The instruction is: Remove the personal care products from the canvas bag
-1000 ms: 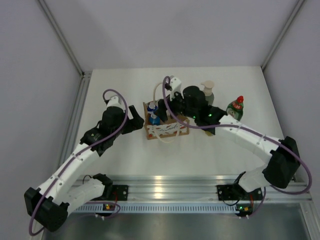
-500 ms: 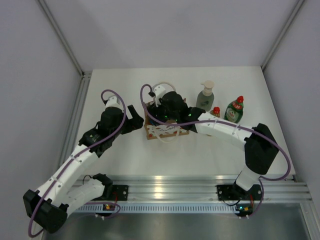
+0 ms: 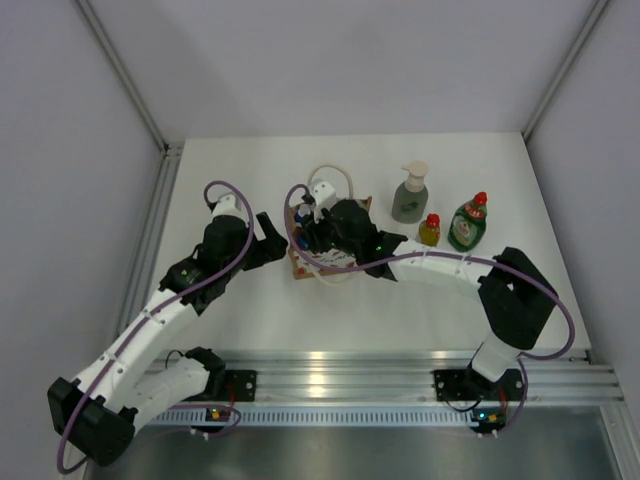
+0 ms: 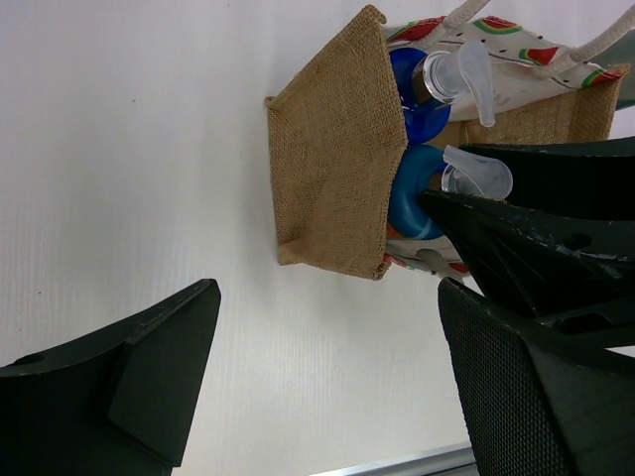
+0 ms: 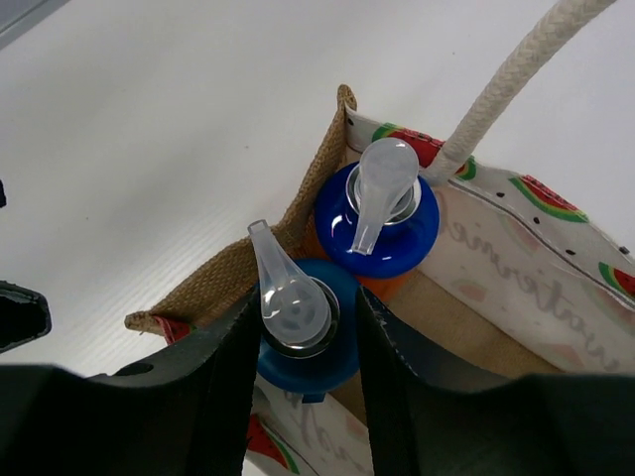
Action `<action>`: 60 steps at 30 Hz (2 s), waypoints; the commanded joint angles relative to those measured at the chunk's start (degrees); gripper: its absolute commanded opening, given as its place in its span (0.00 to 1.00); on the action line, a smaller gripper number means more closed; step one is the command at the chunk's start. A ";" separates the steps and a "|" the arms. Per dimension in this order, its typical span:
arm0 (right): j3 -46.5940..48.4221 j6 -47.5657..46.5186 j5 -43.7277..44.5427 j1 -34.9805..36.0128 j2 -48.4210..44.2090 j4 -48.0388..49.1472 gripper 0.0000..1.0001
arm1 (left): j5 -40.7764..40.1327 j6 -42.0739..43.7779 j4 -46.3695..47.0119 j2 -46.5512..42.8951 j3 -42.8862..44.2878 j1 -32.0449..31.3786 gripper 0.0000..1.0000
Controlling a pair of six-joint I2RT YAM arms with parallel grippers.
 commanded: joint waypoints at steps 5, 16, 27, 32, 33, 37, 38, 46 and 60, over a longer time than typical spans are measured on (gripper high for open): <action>-2.26 0.58 1.05 0.95 -1.37 14.23 0.40 | -0.20 0.64 0.89 -0.72 -0.53 -0.10 0.95; -5.24 -0.12 0.44 0.95 -2.16 18.97 0.30 | 0.24 0.73 0.90 -0.37 -0.35 -0.19 0.95; -8.32 -0.47 -2.63 1.03 -2.16 26.00 0.00 | 0.33 0.99 0.89 -0.46 -0.35 -0.10 0.95; -12.89 -1.09 -4.75 1.30 -3.22 35.67 0.00 | 0.33 0.90 0.98 -0.46 -0.44 -0.19 0.95; -12.90 -1.17 -4.75 1.21 -3.22 35.94 0.00 | 0.33 0.90 0.98 -0.28 -0.44 -0.19 0.95; -13.77 -2.05 -6.42 1.39 -3.74 39.18 0.00 | 0.24 0.90 0.98 -0.46 -0.44 -0.10 0.95; -14.04 -2.57 -6.42 1.47 -4.18 40.24 0.00 | 0.15 0.99 0.98 -0.46 -0.53 -0.19 0.95; -13.42 -6.26 -5.54 1.83 -6.47 40.60 0.00 | 0.07 0.90 1.25 -0.46 -0.70 -0.19 0.95; -8.42 -8.56 -5.37 1.91 -10.51 32.78 0.00 | 0.24 0.73 2.04 0.07 -0.61 -0.19 0.95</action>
